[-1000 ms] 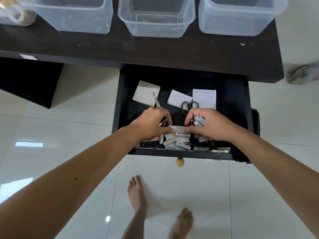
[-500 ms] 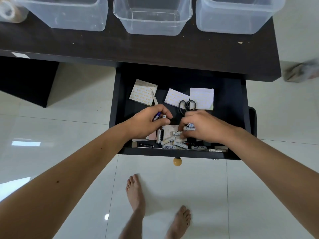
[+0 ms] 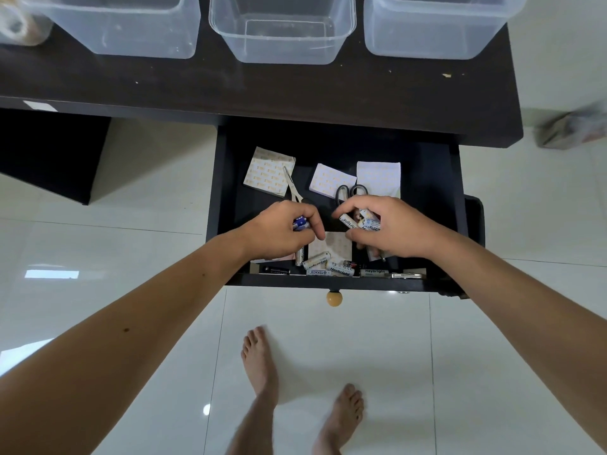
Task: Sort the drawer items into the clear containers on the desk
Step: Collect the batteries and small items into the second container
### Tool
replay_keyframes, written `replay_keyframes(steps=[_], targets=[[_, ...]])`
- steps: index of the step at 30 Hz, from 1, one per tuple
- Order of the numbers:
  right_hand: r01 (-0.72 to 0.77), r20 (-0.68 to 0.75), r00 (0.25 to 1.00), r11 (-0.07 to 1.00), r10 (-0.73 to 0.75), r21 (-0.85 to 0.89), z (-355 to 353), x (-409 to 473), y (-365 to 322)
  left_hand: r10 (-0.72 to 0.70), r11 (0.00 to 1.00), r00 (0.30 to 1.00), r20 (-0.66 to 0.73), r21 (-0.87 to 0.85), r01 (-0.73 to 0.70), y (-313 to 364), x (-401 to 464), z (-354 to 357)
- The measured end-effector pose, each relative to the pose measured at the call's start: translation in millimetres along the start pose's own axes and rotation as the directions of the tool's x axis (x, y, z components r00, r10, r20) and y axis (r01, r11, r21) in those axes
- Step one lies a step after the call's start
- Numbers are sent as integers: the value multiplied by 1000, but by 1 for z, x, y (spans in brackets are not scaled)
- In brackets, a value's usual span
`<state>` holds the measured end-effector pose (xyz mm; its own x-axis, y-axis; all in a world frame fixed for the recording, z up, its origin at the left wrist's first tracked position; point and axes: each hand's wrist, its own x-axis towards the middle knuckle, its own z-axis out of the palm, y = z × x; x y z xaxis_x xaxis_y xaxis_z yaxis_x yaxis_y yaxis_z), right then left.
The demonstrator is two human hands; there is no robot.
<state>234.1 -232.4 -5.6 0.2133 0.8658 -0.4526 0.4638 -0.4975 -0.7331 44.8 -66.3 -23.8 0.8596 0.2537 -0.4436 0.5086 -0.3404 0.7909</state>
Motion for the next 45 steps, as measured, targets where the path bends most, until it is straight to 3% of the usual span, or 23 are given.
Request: replay_keyframes(steps=[4,11,17,22,25,30,38,42,45], targets=[[-18,-15,1000,999,18,45,-1,-1,0,-15,999,999,42,41,13,3,-1,3],[-79,21,997,989,77,122,-1,-3,-4,-54,970,993,102,-232,76,-2,-2,-2],[-127,137,982,991,130,-32,0,-5,-11,12,987,994,106,160,-29,-3,6,2],[-102,154,978,964,143,-246,10,1,1,45,936,990,135,340,-89,-2,11,10],[-68,154,980,935,128,-348,18,7,13,33,930,987,156,358,-88,-1,13,12],[-50,171,979,946,110,-321,15,4,12,53,971,991,124,224,-80,0,9,7],[-107,108,987,988,118,-109,2,-11,-4,66,996,996,53,62,-69,-3,5,2],[-157,123,981,987,152,25,3,-10,-7,-24,985,999,-44,-175,16,1,2,-1],[-173,162,972,985,168,22,4,-7,-10,-76,941,995,-67,-336,50,6,1,-5]])
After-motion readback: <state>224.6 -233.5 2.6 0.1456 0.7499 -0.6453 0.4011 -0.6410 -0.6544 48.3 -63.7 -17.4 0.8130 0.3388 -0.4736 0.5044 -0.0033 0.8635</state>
